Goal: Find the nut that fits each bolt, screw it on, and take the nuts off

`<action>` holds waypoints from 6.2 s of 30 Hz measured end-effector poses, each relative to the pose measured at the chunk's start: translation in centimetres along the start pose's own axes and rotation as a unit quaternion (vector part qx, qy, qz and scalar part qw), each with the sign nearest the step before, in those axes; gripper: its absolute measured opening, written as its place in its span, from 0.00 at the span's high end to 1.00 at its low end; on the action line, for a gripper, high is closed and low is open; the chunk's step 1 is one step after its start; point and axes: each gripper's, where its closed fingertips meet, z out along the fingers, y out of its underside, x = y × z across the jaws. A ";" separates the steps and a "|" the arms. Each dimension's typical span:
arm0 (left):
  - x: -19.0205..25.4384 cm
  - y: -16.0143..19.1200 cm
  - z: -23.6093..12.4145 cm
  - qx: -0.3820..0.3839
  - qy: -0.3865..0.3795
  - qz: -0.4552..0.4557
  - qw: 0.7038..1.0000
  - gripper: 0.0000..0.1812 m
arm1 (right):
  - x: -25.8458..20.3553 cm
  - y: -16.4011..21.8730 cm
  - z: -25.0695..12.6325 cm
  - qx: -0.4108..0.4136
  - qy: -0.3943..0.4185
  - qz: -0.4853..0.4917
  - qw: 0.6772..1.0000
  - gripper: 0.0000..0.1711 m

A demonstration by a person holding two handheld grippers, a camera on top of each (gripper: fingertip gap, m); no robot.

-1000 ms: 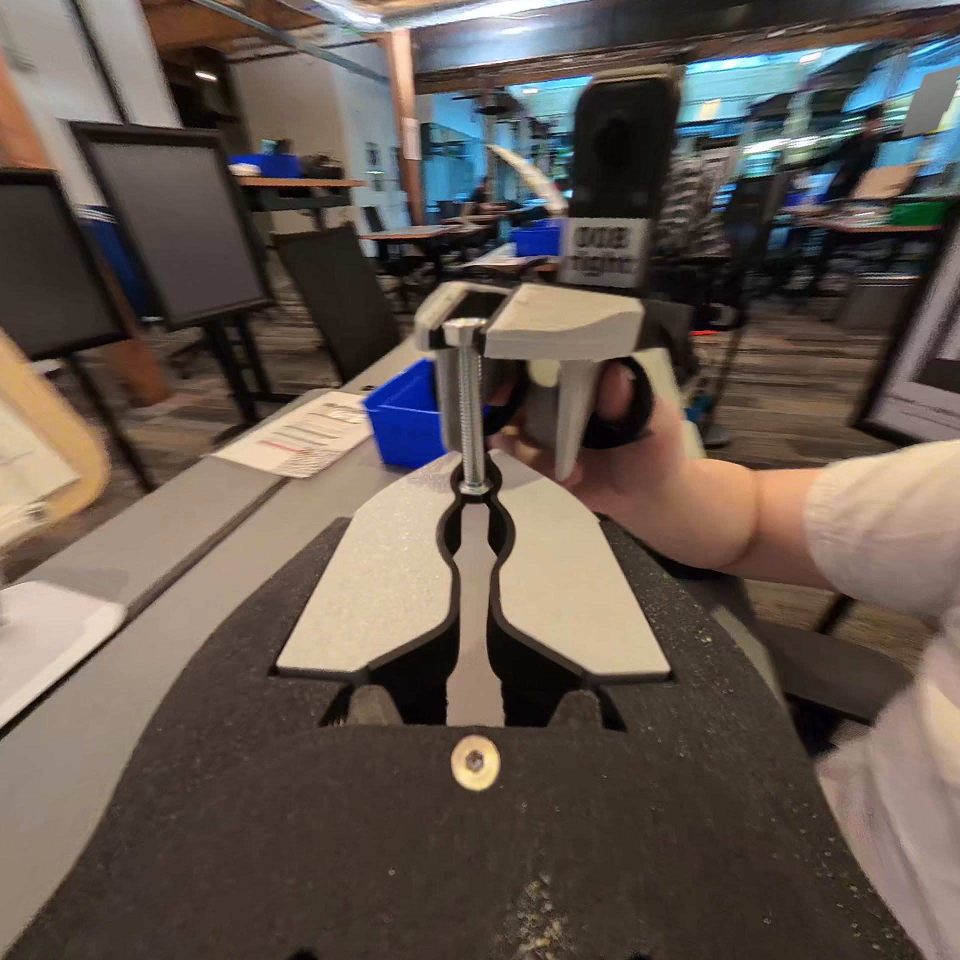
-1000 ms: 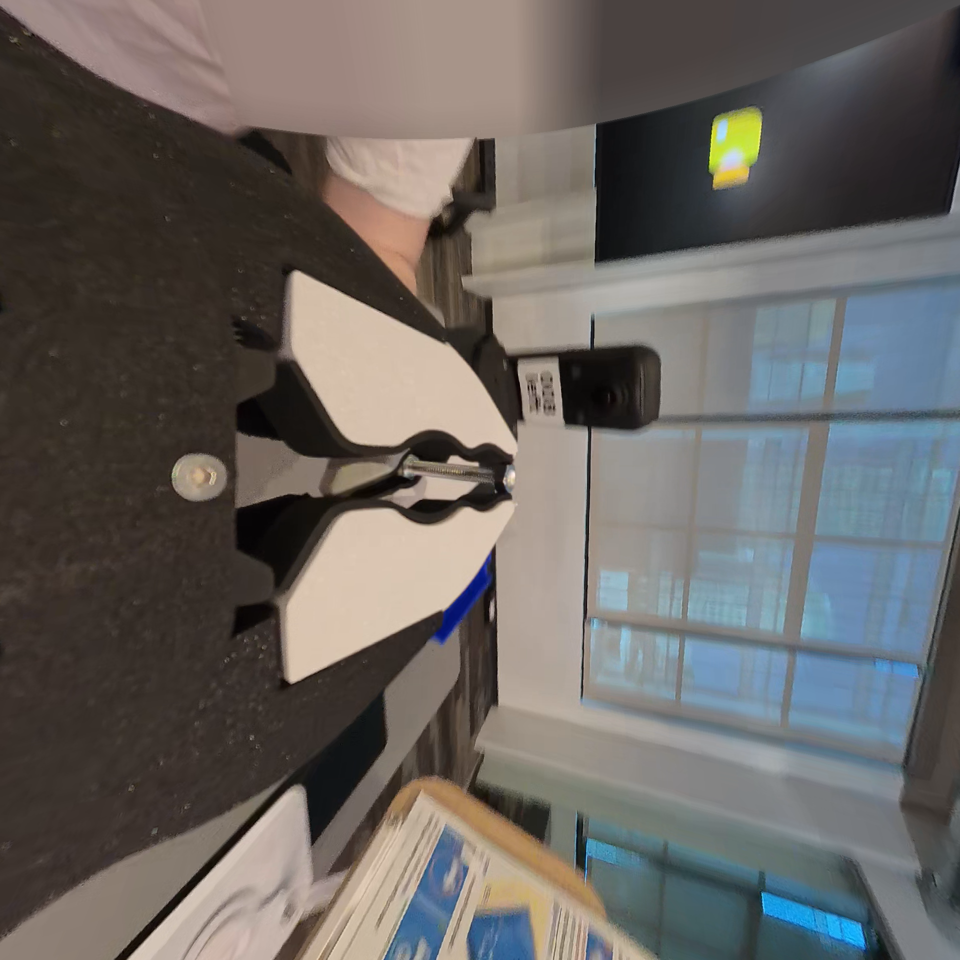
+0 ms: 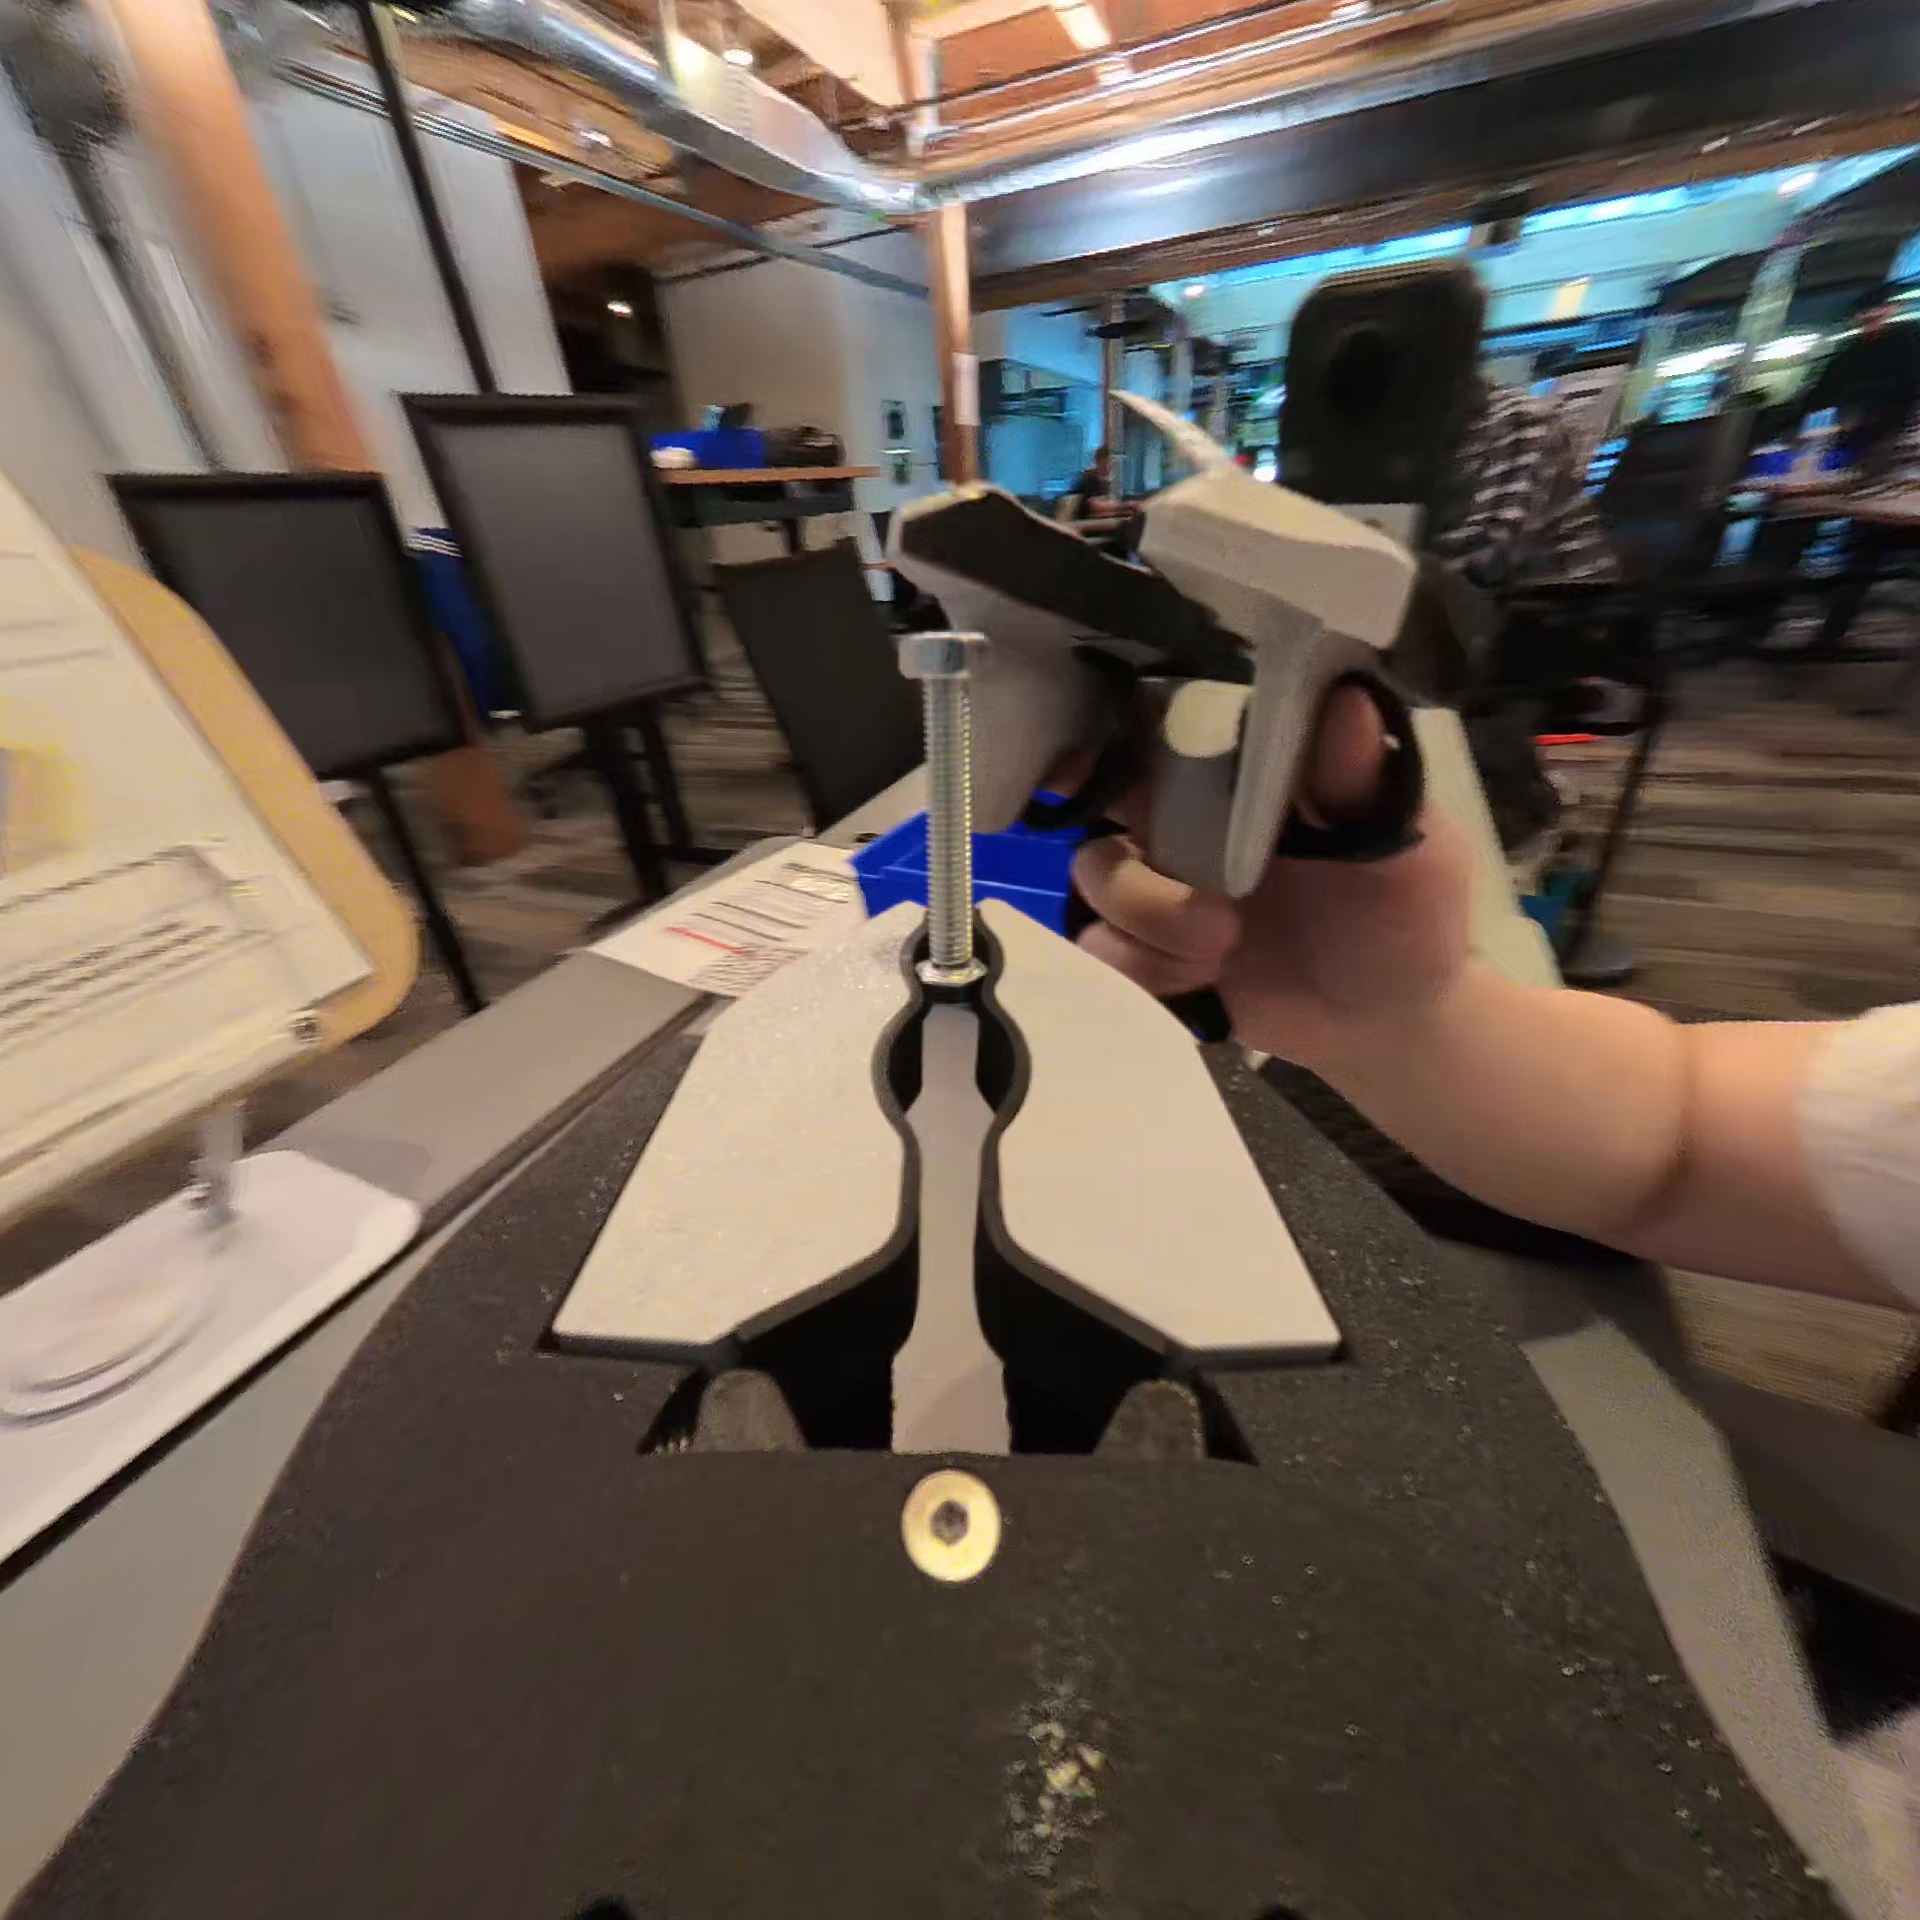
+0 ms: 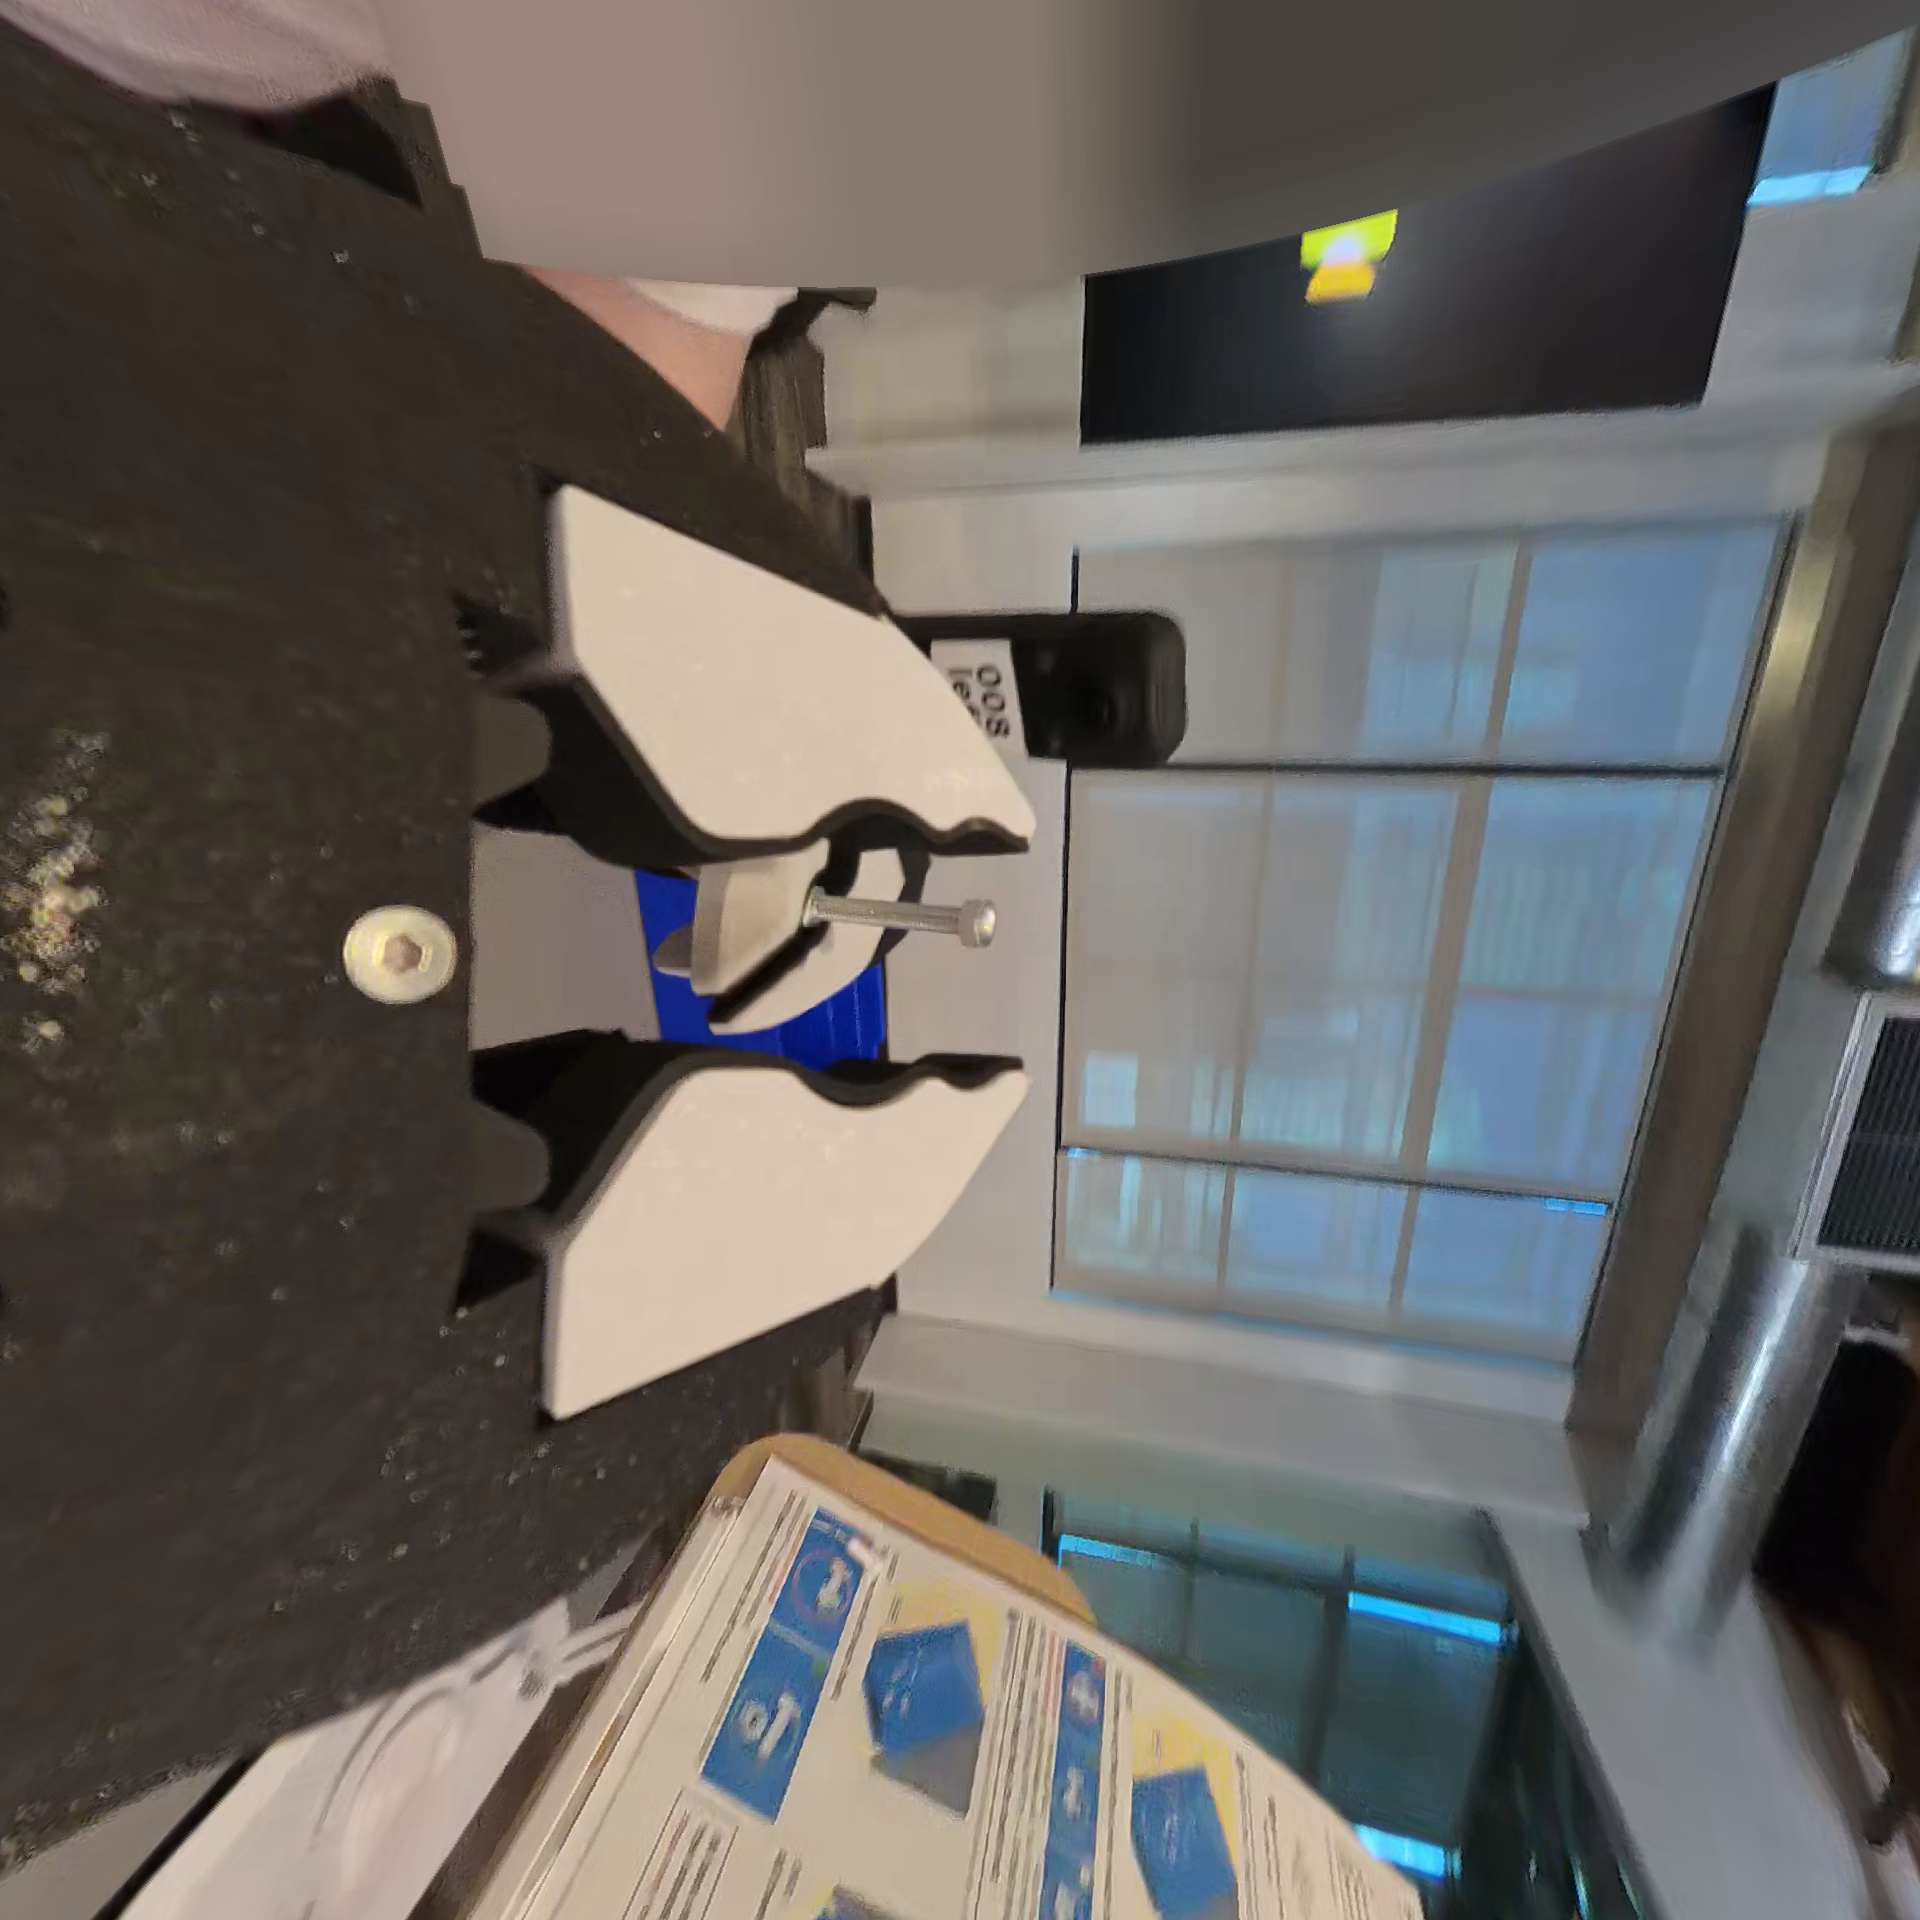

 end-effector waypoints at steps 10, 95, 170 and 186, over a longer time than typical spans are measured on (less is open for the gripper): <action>-0.3 0.7 0.3 -0.024 -0.052 0.052 0.997 0.98 | -0.3 2.7 1.1 -0.047 0.042 0.012 0.998 0.94; 9.4 -0.1 -2.7 -0.046 0.400 -0.131 0.906 0.98 | 6.4 0.4 -11.5 -0.327 0.014 -0.097 0.940 0.94; -5.8 -2.0 -7.2 -0.146 -0.016 -0.026 0.989 0.81 | 21.1 8.0 -48.2 -0.497 0.478 0.186 0.700 0.83; -9.4 -3.2 -20.2 -0.139 -0.200 -0.051 0.968 0.82 | 24.7 16.6 -46.4 -0.585 0.384 0.187 0.689 0.94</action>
